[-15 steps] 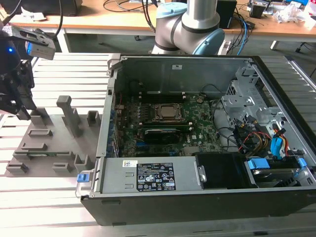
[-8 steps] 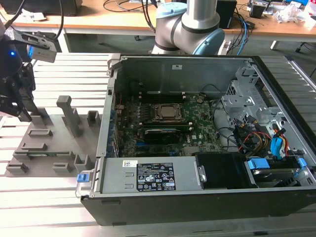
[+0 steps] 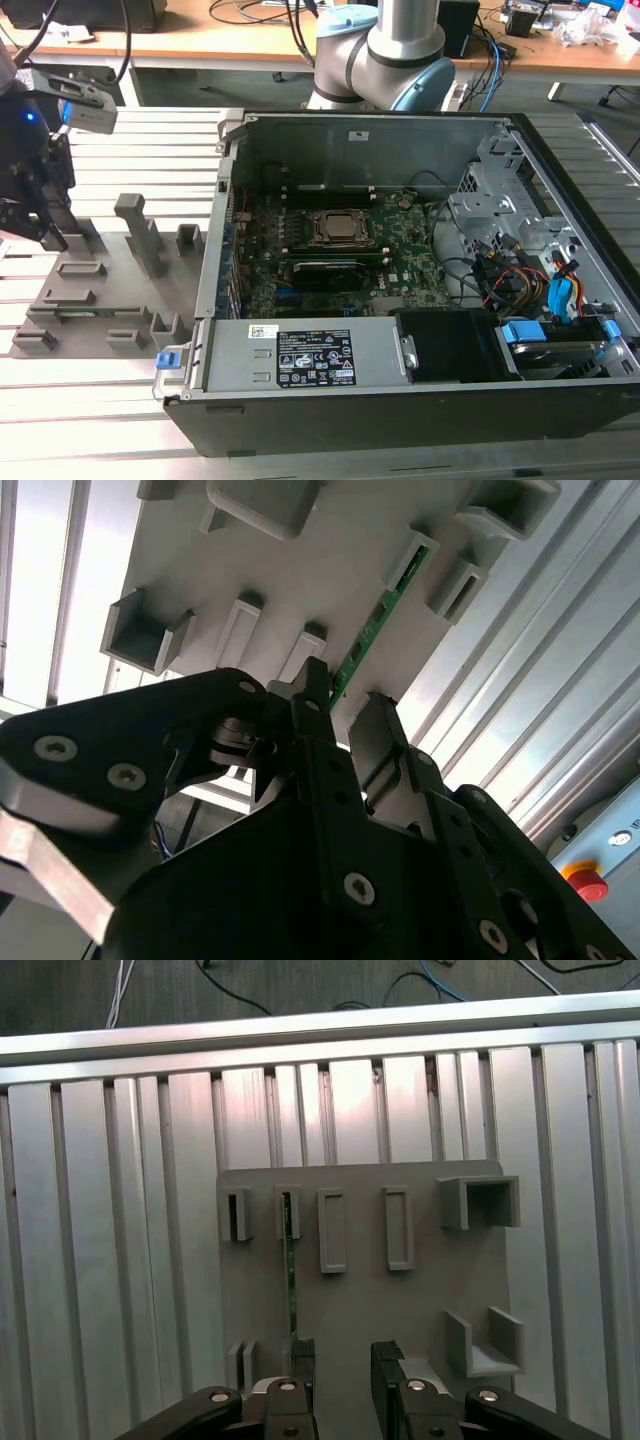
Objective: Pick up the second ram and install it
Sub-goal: 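Pick up the second ram and move it above second insertion slot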
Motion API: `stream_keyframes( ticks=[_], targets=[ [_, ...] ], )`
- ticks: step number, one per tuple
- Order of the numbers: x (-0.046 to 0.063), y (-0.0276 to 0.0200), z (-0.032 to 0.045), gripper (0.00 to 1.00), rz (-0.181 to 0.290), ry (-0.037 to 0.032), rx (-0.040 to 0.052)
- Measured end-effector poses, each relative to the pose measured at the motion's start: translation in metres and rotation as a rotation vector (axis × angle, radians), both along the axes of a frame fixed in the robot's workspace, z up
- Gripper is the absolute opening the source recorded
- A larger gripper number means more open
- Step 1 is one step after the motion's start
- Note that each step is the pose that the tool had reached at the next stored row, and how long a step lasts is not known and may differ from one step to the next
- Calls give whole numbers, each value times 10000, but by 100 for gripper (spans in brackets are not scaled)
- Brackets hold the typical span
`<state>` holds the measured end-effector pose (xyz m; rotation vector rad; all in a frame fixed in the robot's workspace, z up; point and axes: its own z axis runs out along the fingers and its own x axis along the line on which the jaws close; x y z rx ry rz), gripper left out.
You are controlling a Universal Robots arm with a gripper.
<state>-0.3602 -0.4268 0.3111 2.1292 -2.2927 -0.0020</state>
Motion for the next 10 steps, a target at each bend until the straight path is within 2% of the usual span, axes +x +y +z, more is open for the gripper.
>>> stream_keyframes(
  ticks=[10],
  targets=[
    [0, 0, -92, 36, 0, 0, 0]
  ],
)
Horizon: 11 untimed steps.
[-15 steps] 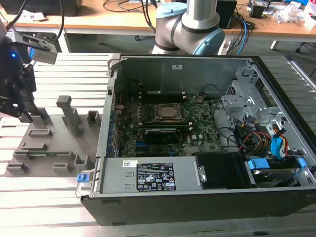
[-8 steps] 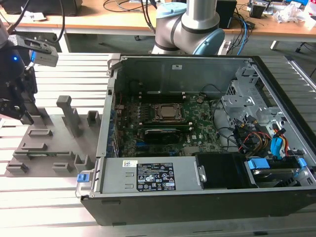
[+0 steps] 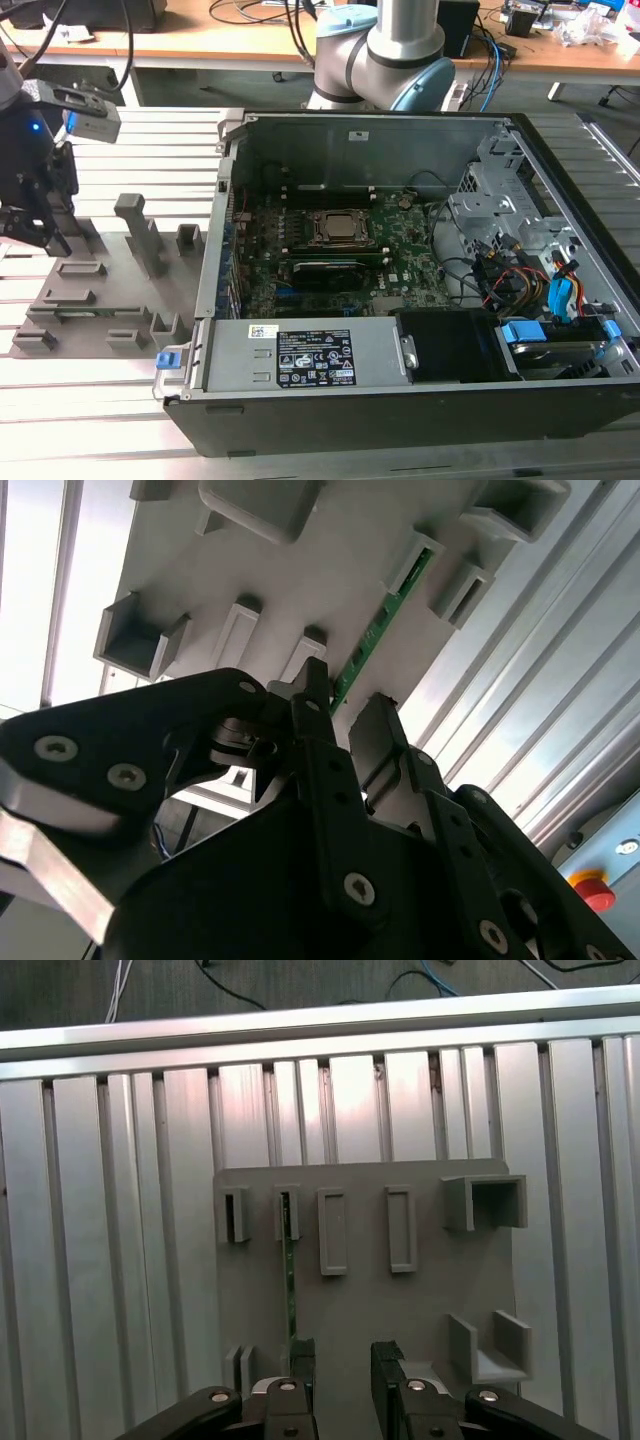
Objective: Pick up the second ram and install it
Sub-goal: 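Pick up the second ram and move it above second insertion slot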
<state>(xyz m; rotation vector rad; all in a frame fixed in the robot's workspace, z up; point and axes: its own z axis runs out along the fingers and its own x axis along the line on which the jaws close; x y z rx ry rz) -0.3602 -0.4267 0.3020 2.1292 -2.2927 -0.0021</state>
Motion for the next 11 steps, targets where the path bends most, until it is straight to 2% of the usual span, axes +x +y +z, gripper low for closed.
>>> stream_keyframes(
  ticks=[11],
  targets=[
    [0, 0, -143, 36, 0, 0, 0]
  ],
)
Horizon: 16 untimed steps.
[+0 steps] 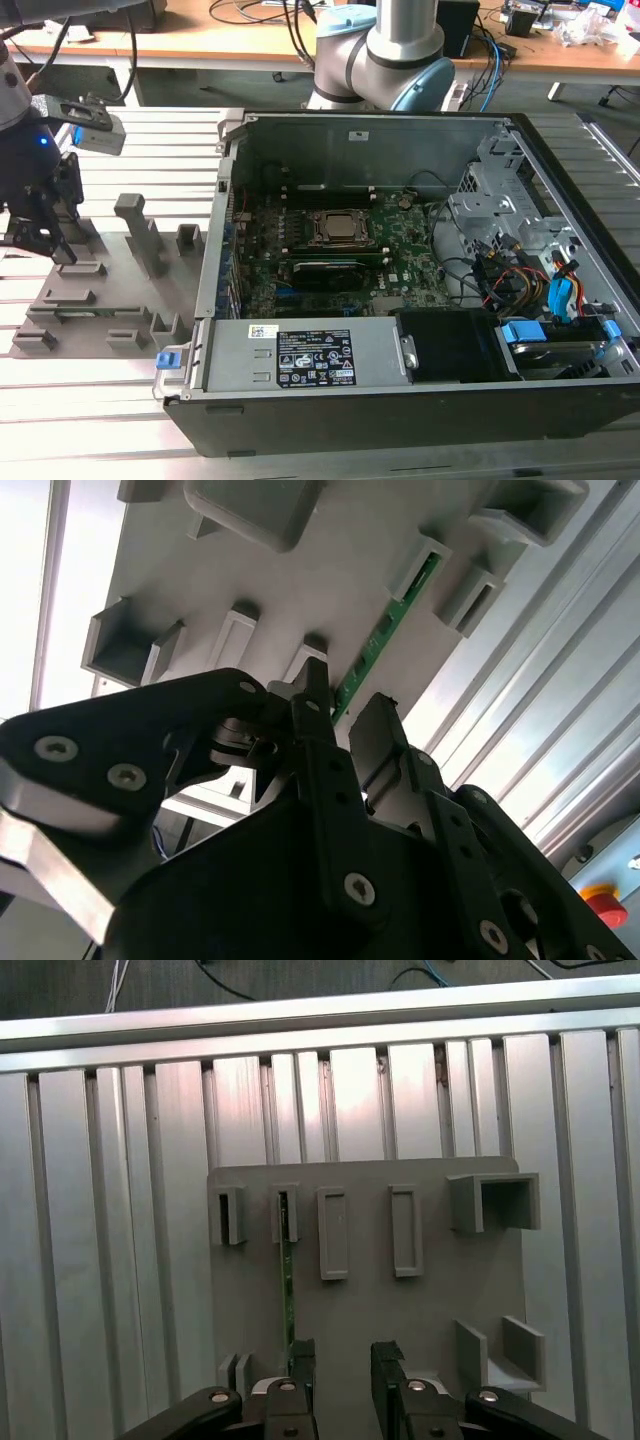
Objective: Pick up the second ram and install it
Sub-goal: 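Pick up the second ram and move it above second insertion slot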
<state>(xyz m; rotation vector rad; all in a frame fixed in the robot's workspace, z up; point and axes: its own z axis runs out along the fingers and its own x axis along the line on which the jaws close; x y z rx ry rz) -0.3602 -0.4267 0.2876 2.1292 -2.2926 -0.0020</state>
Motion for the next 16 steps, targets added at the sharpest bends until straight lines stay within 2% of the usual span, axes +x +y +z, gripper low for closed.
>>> stream_keyframes(
  ticks=[5, 9, 10, 16],
  targets=[
    [0, -15, -61, 36, 0, 0, -1],
    [0, -95, -83, 36, 1, 0, 0],
    [0, -138, -105, 36, 30, 0, 0],
    [-1, -153, -135, 36, 99, 1, 0]
  ],
)
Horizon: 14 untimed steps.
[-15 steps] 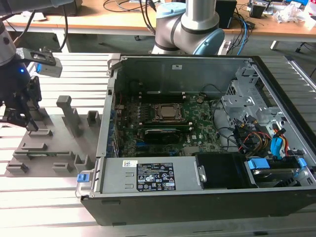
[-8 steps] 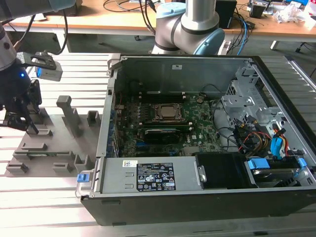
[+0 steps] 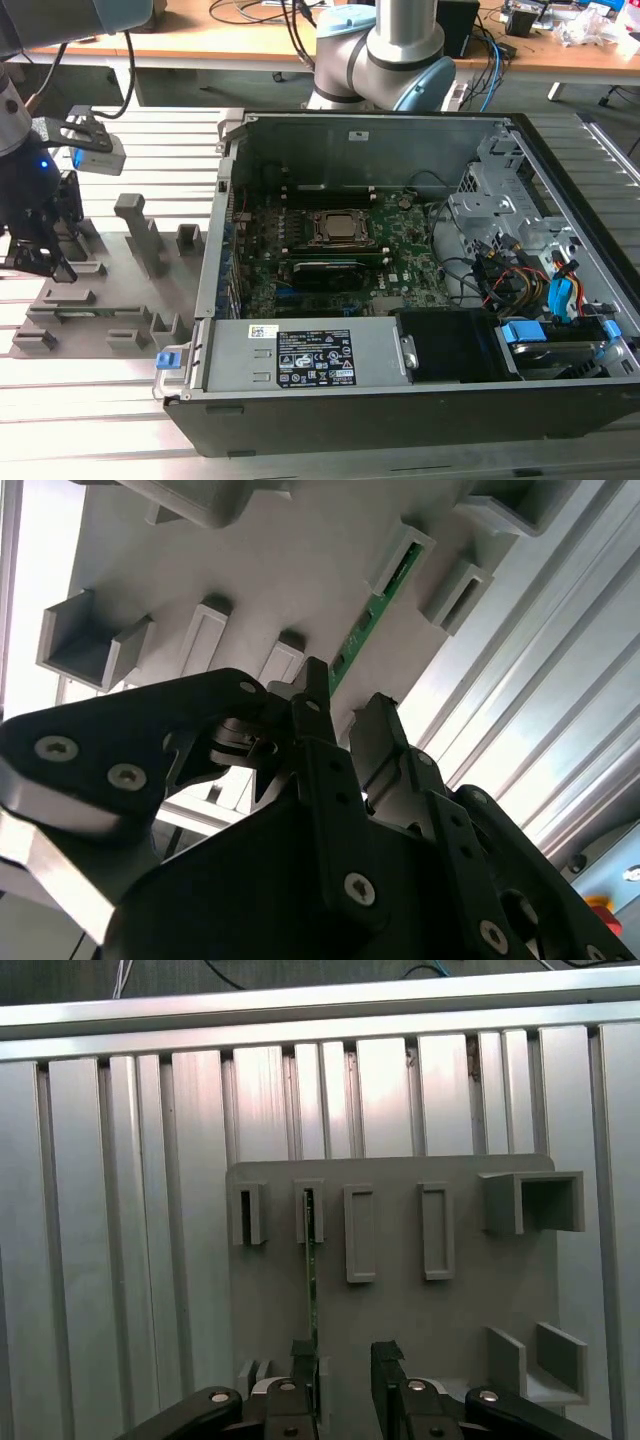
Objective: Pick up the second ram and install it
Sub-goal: 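Pick up the second ram and move it above second insertion slot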
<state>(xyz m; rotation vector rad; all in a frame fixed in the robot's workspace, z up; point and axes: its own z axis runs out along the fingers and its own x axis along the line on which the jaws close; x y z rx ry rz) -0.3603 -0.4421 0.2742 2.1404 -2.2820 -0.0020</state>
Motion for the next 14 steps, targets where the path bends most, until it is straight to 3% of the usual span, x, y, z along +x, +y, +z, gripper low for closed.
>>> stream_keyframes(
  ticks=[14],
  targets=[
    [0, -3, -124, 36, 34, -1, 0]
  ],
)
